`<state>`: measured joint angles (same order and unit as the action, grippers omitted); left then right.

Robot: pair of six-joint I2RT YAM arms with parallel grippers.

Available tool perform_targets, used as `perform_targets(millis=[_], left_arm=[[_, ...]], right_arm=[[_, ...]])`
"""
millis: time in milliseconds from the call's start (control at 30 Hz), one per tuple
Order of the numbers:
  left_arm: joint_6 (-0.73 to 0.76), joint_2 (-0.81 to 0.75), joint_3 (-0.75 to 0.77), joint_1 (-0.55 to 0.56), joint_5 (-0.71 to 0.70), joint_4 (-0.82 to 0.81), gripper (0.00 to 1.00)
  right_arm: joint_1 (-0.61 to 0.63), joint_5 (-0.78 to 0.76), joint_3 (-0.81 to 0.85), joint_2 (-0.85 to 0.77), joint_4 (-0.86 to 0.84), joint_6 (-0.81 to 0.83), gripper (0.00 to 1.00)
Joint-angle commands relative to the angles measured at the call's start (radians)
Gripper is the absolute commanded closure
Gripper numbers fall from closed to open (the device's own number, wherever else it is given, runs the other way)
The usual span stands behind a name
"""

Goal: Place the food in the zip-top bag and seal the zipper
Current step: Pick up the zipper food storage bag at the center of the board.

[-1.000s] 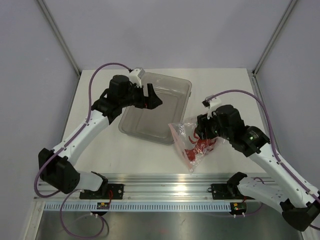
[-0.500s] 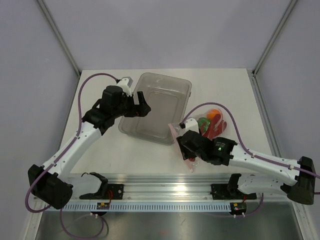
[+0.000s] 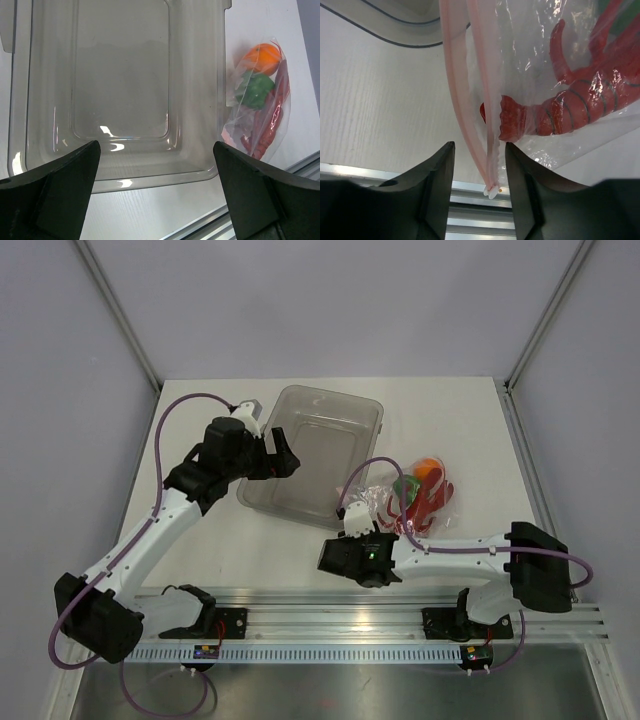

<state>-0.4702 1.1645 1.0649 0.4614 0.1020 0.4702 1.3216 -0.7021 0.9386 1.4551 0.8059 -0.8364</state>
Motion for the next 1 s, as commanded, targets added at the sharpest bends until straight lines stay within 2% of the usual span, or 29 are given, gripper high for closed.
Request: perform_targets(millis=[0,100,200,300,367,533,633,667,733,833,967], left_arm=[[-0.008,0.001,0.018,-0.001,0.019,-0.035,0.01],[-0.008,0.006,0.018,-0.001,0.022,-0.039,0.01],[-0.007,0.012,0.02,-0.001,0.025,-0.042,0.01],[-0.007,0.02,0.018,-0.001,0.03,-0.044,0.01],[-0.007,0.026,0.018,-0.001,0.038,-0.048,0.01],[-0.008,0.047,0.027,-0.001,0.064,-0.056,0.01],[-0.007,0.058,0.032,-0.001,0.079,-0.058,0.01],[-0.005,0.061,0.033,-0.001,0.08,-0.056,0.01],[0.005,0.069,0.035,-0.001,0.093,-0.054,0.01],[0.027,0.07,0.027,0.0,0.117,-0.048,0.01],[0.033,0.046,-0.012,0.016,0.142,-0.067,0.01]], right_arm=[[0.018,-0.109,0.043,0.031,0.035,-0.102,0.52],[0.021,-0.149,0.052,0.054,0.076,-0.127,0.6],[0.021,-0.197,0.06,0.06,0.118,-0.136,0.65],[0.021,-0.229,0.063,0.067,0.145,-0.133,0.64],[0.021,-0.217,0.065,0.079,0.136,-0.107,0.59],[0.019,-0.183,0.048,0.1,0.076,-0.086,0.6],[0.021,-0.181,0.035,0.103,0.038,-0.086,0.7],[0.021,-0.183,0.037,0.103,0.044,-0.095,0.85],[0.019,-0.192,0.052,0.097,0.059,-0.104,0.98],[0.021,-0.198,0.081,0.068,0.091,-0.09,1.0],[0.016,-0.183,0.089,-0.047,0.059,0.006,1.0]])
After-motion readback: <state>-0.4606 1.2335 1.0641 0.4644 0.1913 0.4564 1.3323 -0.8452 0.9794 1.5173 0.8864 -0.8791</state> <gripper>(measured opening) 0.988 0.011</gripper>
